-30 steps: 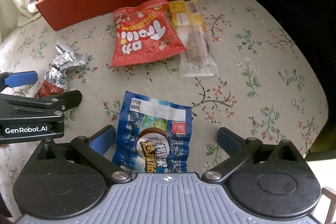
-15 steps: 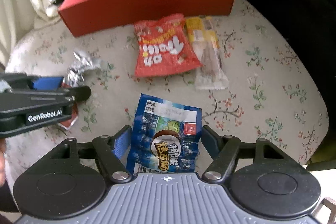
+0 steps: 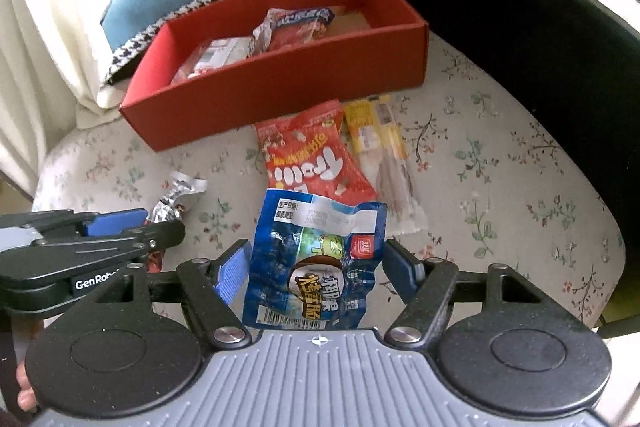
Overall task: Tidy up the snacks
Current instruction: 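Lift both held packets and carry them over the red box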
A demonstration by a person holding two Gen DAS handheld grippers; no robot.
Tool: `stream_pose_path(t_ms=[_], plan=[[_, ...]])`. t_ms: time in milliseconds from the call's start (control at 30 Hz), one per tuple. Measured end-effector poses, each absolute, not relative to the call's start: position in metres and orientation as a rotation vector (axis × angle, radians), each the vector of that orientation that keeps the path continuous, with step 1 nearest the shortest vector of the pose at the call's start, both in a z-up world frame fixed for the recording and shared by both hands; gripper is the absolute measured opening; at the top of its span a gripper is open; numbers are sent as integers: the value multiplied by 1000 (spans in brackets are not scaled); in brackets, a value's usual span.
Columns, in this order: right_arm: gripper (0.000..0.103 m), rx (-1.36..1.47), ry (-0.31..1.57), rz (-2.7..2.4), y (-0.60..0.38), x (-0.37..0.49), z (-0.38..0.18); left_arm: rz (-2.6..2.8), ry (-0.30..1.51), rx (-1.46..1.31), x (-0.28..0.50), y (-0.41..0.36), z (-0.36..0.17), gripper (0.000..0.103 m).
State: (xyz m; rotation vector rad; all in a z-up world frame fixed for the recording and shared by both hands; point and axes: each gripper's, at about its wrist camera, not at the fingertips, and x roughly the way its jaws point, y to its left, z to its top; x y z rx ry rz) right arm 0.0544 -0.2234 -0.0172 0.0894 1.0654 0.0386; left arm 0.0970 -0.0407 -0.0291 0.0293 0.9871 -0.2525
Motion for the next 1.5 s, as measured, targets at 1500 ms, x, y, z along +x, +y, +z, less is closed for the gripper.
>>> stream_pose_path(t_ms=[1500], plan=[[77, 137, 977, 68, -220, 90, 13, -265, 906, -107, 117, -31, -4, 38]])
